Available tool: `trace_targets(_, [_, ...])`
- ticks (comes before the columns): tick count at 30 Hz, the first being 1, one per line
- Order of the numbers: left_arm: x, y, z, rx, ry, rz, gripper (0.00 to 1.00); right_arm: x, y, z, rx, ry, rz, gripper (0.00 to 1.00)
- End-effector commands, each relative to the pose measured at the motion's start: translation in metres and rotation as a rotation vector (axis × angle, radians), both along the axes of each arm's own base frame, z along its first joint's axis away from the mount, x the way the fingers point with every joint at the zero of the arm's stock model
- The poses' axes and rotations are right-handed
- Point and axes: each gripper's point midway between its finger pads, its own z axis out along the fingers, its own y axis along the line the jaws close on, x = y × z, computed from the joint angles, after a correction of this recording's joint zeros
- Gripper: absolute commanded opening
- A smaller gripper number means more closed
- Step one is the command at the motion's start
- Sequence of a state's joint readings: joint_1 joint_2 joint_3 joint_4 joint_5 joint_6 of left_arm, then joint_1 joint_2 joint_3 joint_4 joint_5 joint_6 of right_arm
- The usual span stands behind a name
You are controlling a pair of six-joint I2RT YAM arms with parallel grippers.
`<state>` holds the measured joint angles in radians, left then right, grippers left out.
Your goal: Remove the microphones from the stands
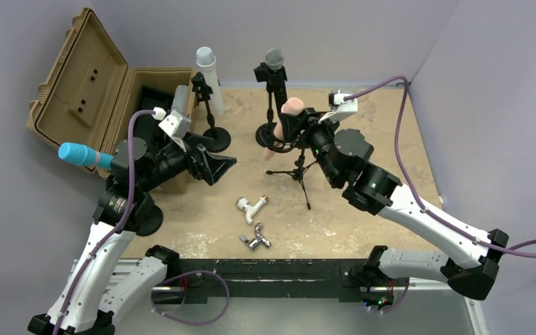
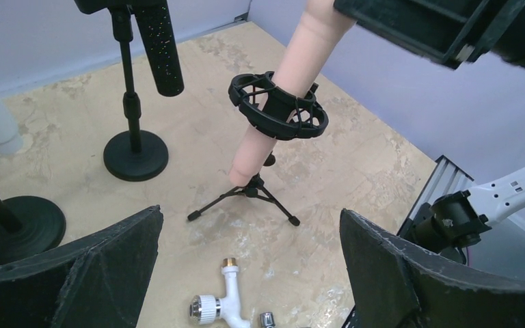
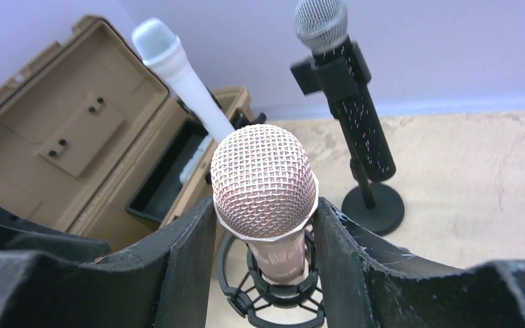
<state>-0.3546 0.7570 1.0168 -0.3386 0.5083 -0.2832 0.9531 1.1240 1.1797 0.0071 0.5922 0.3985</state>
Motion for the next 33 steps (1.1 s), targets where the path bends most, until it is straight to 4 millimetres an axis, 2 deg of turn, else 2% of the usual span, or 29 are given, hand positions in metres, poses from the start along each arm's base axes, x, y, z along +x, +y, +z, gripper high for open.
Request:
trace_targets(1, [-0.001,0.0,0.005,0.009,-0.044,-0.001,0.98,-0.015,-0.027,0.08,0.112,-0.144,-0.02,0.32])
trace_targets(5, [-0.002,0.0,0.005,0.011,-0.045,-0.002,0.98,-0.018,-0.051,0.109,0.104,-0.196,-0.087,0.27])
trace_targets(14, [-0.002,0.0,0.004,0.016,-0.044,-0.001,0.98,-0.036,-0.12,0.173,0.147,-0.311,-0.28,0.12])
trace_targets(17, [-0.002,-0.001,0.004,0.016,-0.045,-0.003,0.98,-0.038,-0.146,0.18,0.152,-0.305,-0.39,0.06])
trace_targets(19, [-0.002,-0.001,0.005,0.015,-0.047,-0.004,0.98,-0.035,-0.167,0.169,0.122,-0.263,-0.521,0.0])
trace_targets(22, [-0.003,-0.001,0.005,0.015,-0.047,-0.005,0.98,-0.029,-0.198,0.142,0.045,-0.187,-0.745,0.0])
trace_targets(26, [-0.005,-0.002,0.007,0.012,-0.051,-0.011,0.98,-0.003,-0.219,0.124,-0.064,-0.184,-0.875,0.0])
trace_targets(31, [-0.008,-0.004,0.008,0.008,-0.049,-0.026,0.97,0.069,-0.228,0.087,-0.191,-0.115,-0.906,0.0])
trace_targets(33, [-0.01,-0.006,0.009,0.004,-0.05,-0.033,0.97,0.108,-0.227,0.061,-0.236,-0.057,-0.881,0.0])
